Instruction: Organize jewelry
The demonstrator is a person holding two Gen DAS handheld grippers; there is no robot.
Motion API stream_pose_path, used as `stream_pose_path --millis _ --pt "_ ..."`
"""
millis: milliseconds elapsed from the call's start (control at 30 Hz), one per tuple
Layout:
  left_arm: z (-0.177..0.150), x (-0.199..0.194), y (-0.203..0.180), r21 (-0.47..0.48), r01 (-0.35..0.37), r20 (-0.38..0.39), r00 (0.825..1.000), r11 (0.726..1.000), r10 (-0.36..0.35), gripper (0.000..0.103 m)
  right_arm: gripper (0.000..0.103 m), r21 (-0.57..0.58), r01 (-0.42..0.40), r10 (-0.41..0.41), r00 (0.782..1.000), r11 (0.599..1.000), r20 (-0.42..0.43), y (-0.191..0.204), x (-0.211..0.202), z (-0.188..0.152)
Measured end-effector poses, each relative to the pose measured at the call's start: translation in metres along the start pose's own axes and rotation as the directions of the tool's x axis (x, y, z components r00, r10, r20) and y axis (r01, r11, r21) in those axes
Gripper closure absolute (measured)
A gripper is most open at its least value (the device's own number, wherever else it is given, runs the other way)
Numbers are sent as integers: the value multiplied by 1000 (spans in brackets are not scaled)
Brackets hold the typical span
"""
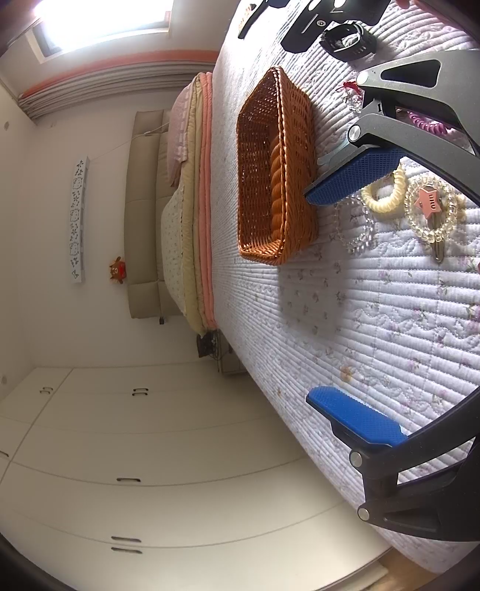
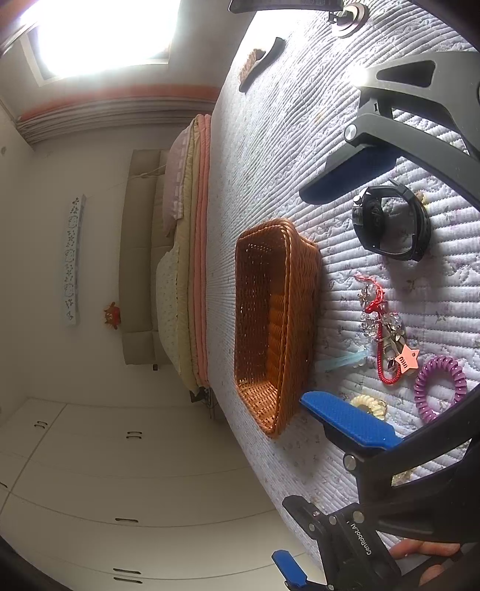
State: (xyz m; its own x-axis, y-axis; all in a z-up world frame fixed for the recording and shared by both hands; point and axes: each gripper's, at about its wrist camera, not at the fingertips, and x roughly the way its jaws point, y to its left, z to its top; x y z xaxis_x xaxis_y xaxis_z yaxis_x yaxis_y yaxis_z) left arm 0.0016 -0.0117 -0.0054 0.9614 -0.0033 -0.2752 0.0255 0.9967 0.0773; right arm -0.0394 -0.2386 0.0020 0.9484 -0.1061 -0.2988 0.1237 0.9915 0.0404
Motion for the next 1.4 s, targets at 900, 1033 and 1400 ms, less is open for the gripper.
stream_pose_path --millis 900,1033,1400 --pt "-3 3 -3 4 6 -14 1000 1000 -6 7 6 0 -5 6 1000 1000 -14 -1 2 1" --pt "-3 4 -3 3 7 -16 1000 1000 -7 7 6 5 -8 8 1000 1000 -18 -2 3 1" --pt "-2 6 -3 4 10 -20 1000 1000 -10 7 6 9 -12 12 1000 1000 -26 -3 6 0"
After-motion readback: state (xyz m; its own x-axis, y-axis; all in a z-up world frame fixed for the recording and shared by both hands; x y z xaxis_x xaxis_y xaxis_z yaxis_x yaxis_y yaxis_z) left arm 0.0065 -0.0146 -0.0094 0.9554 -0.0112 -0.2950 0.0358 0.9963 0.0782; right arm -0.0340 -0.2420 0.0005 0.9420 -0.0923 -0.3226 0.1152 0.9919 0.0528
